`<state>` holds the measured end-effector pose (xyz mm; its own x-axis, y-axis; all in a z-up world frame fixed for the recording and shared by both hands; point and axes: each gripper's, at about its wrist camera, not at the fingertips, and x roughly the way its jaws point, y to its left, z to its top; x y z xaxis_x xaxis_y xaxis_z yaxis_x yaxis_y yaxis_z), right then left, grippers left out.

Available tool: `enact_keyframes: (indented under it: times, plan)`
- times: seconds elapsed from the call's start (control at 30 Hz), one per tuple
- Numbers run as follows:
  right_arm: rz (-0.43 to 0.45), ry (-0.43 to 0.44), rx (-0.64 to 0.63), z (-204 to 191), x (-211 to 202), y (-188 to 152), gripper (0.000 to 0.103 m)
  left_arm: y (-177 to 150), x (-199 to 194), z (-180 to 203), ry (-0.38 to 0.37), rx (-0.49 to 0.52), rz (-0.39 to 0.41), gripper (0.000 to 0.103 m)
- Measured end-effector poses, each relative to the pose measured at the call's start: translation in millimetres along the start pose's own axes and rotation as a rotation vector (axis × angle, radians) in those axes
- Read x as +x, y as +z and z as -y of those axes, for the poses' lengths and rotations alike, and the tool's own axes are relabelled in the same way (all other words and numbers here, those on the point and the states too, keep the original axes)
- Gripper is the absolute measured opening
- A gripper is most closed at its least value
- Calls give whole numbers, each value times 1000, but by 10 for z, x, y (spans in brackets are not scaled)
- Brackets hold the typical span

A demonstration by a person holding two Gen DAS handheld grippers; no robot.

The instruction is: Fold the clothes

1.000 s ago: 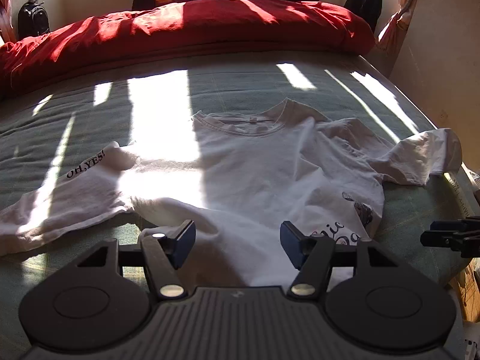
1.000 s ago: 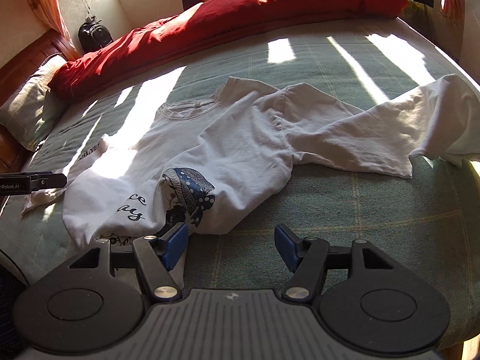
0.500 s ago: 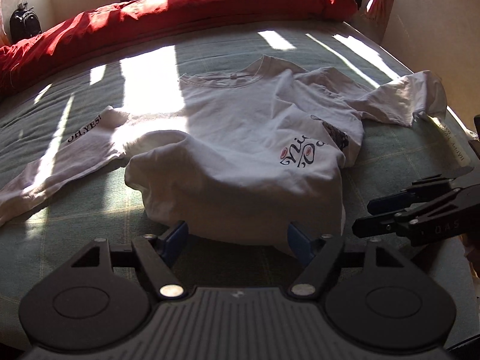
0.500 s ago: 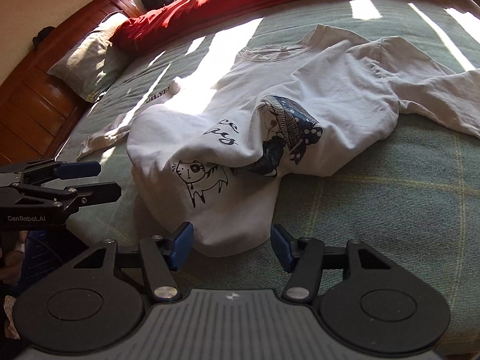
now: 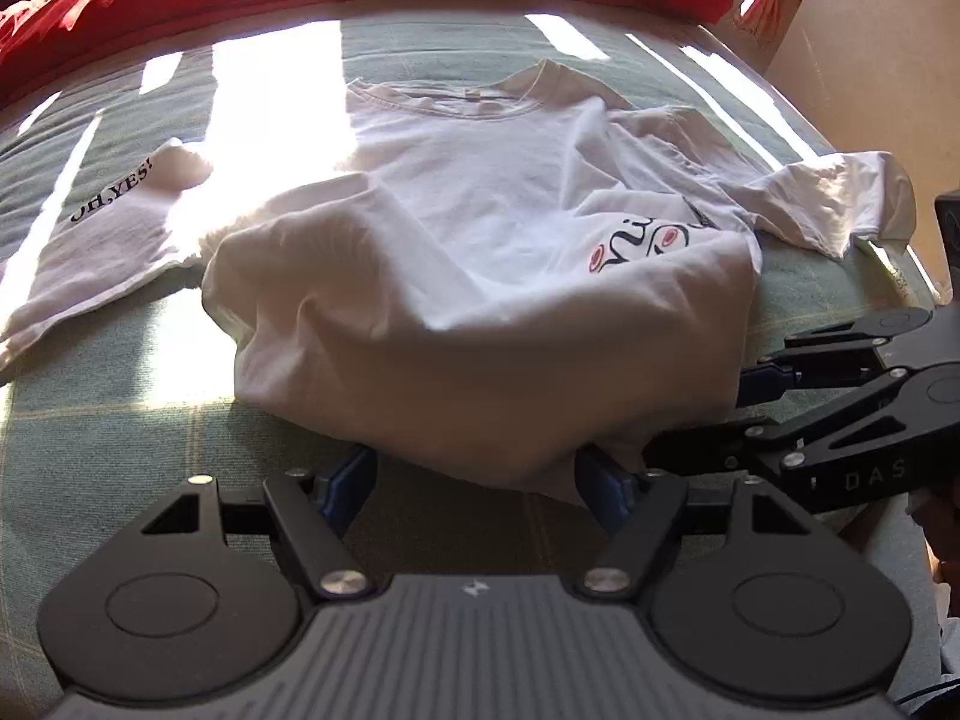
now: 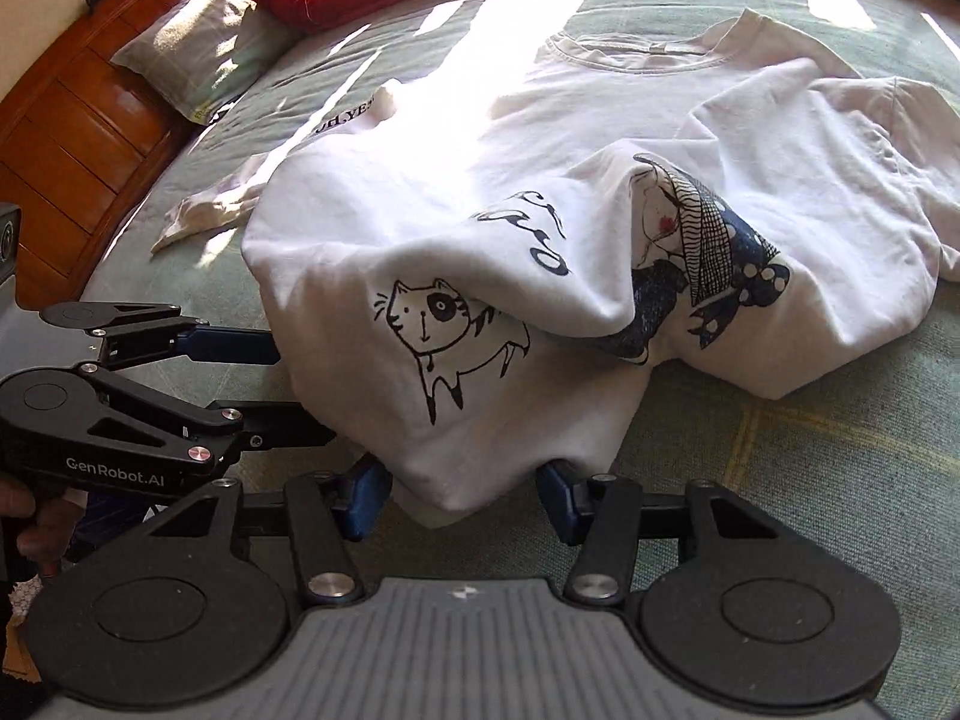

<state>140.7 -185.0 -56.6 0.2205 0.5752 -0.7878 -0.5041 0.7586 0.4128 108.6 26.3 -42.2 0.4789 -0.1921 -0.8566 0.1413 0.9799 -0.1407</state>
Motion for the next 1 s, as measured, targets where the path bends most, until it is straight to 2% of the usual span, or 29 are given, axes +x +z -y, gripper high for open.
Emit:
enact_keyframes:
  times: [0.2,0.33,0.5,0.63,0.83,0.93,1.0]
  plan:
    - [116,17,-25,140,-65,546,58,454,145,-173,3,-15,73,74]
    - [167,11,-21,279,111,951,58,752,274,-275,7,-20,115,74]
    - [178,2,-26,355,167,1061,58,980,501,-350,34,-4,122,74]
    - [184,-4,-32,410,204,1133,58,977,652,-402,49,-3,95,74]
    - [193,-14,-40,492,259,1242,62,844,524,-306,48,85,135,74]
    - [179,-57,-98,425,111,1087,65,766,442,-203,82,157,151,74]
    - [161,-117,-136,409,46,969,65,717,393,-126,102,199,168,74]
